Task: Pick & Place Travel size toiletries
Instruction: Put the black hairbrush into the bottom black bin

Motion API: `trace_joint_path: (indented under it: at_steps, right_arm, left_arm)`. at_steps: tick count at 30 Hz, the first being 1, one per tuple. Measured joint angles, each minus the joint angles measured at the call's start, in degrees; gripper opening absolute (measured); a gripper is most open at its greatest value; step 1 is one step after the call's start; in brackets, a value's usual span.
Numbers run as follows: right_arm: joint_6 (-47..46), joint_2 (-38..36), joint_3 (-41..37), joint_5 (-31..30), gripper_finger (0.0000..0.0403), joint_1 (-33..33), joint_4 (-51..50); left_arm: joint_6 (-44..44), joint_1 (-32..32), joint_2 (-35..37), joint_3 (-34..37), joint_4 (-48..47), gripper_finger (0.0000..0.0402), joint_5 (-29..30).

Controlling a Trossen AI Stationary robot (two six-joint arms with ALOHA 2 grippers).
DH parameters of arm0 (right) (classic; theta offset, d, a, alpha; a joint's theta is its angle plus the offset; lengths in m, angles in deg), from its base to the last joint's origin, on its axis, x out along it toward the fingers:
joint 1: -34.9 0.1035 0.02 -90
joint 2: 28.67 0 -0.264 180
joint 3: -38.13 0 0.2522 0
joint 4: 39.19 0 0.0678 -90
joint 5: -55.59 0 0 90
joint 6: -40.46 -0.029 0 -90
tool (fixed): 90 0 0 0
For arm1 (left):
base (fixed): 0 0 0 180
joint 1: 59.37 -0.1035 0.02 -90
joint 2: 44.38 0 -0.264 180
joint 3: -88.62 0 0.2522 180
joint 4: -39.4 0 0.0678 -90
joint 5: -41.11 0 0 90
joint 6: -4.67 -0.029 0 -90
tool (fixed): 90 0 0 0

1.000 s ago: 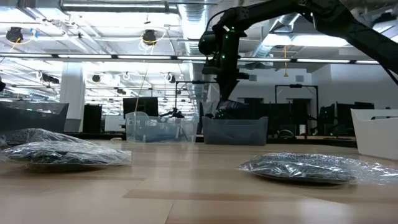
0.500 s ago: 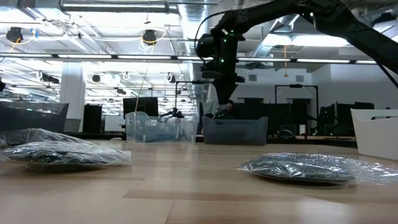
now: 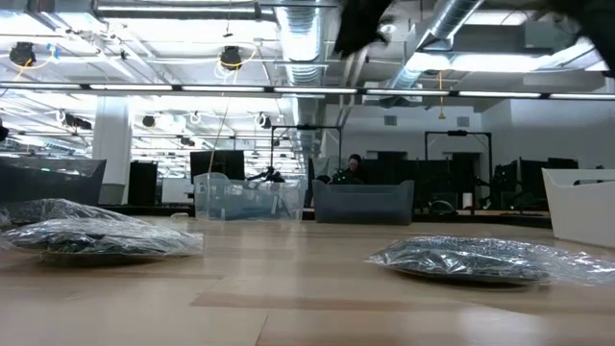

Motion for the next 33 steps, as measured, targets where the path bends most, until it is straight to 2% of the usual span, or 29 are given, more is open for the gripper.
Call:
trace_joint_path:
  at_steps: [8,12,16,25,29,33]
  right_arm:
    - [6.1,-22.4,-3.0,0.3,0.001,3.3,-7.5]
    - [5.6,-35.1,-12.9,0.2,0.0013,3.5,-7.8]
    - [2.7,-49.1,-28.8,-1.6,0.0004,3.5,-2.4]
    - [-1.1,-80.4,-72.8,-2.8,0.0002,2.5,27.1]
    - [-5.3,-90.3,-89.4,-2.2,0.0002,2.4,37.3]
    - [-8.1,-98.8,-102.3,-2.4,0.0002,2.4,48.7]
  left_arm:
    - [0.0,0.0,-0.8,0.0,-4.5,0.0231,-0.2]
    - [0.0,0.0,-2.3,0.0,-6.0,0.0224,-1.1]
    - [0.0,0.0,-4.3,0.0,-5.8,0.0216,-1.3]
    - [0.0,0.0,-11.6,0.0,-5.7,0.0205,-2.9]
    - [0.0,0.0,-14.6,0.0,-5.3,0.0204,-5.4]
    - [0.1,0.0,-17.0,0.0,-5.3,0.0204,-9.4]
